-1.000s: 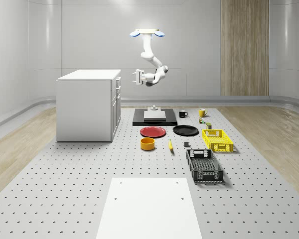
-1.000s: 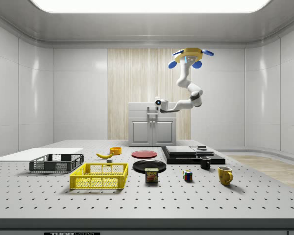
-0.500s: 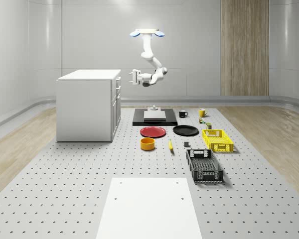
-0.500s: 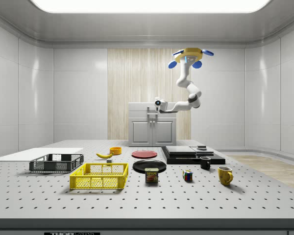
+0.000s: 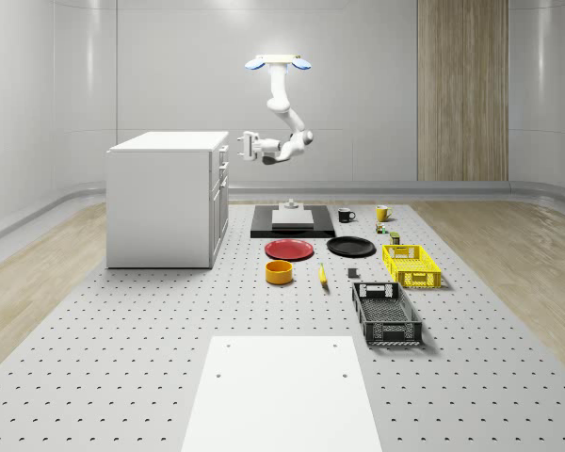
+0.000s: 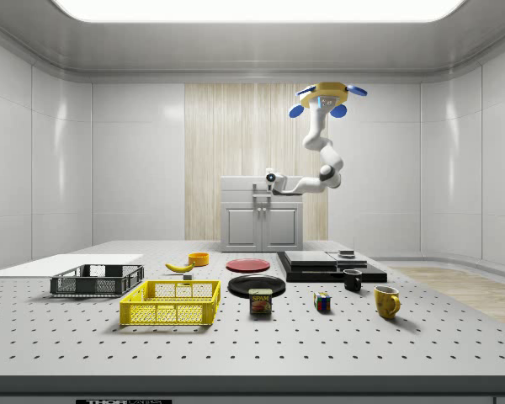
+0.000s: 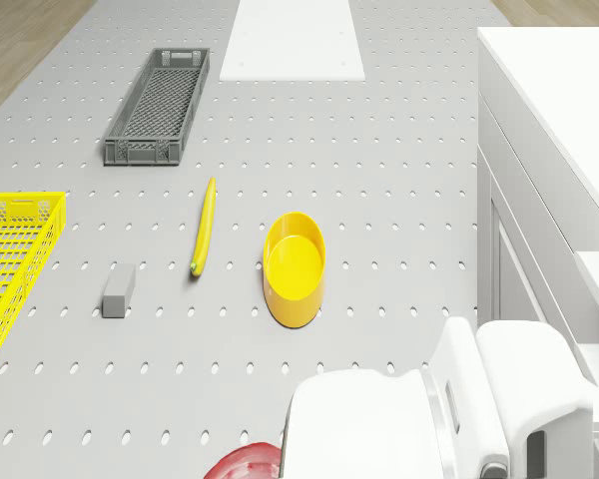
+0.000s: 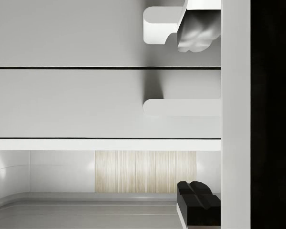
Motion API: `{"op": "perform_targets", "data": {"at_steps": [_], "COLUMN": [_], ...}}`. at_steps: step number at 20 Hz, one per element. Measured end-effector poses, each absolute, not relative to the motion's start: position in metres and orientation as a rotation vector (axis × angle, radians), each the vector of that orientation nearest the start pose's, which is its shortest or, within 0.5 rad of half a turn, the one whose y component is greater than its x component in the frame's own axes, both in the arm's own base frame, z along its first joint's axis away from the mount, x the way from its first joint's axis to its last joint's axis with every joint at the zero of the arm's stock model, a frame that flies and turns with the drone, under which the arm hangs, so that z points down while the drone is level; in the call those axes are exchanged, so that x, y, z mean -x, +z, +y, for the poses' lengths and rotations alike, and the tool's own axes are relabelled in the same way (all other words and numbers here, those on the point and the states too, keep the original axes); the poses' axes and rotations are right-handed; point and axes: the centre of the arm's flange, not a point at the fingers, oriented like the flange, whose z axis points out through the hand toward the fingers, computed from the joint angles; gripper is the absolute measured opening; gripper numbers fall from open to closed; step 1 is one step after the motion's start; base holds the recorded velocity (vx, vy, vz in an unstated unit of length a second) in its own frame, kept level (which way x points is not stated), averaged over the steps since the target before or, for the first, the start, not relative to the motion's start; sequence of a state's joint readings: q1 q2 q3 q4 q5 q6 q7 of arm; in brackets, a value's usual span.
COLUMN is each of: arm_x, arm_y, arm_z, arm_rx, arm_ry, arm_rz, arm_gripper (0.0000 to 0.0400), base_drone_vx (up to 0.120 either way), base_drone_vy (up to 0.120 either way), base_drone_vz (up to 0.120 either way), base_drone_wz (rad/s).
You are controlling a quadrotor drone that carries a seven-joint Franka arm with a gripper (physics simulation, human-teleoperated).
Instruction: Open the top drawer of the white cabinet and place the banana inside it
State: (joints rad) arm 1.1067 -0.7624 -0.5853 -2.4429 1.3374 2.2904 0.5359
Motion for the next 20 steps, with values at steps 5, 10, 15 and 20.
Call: {"op": "perform_targets", "data": {"at_steps": [5, 10, 15, 20], "arm_x": [-0.373, -0.386, -0.391, -0.393], "arm_y": [0.592, 0.592, 0.592, 0.595], "arm_z": [0.187, 0.189, 0.187, 0.187], "arm_rx": [1.483, 1.483, 1.483, 1.483], "arm_ry": [0.614, 0.614, 0.614, 0.614], "arm_rz": [0.61, 0.61, 0.61, 0.609], "arm_gripper": [0.04, 0.04, 0.04, 0.04], "base_drone_vx": [0.0, 0.0, 0.0, 0.0], "base_drone_vy": [0.0, 0.0, 0.0, 0.0], "base_drone_vz": [0.0, 0.0, 0.0, 0.0], "base_drone_wz": [0.0, 0.0, 0.0, 0.0]}}
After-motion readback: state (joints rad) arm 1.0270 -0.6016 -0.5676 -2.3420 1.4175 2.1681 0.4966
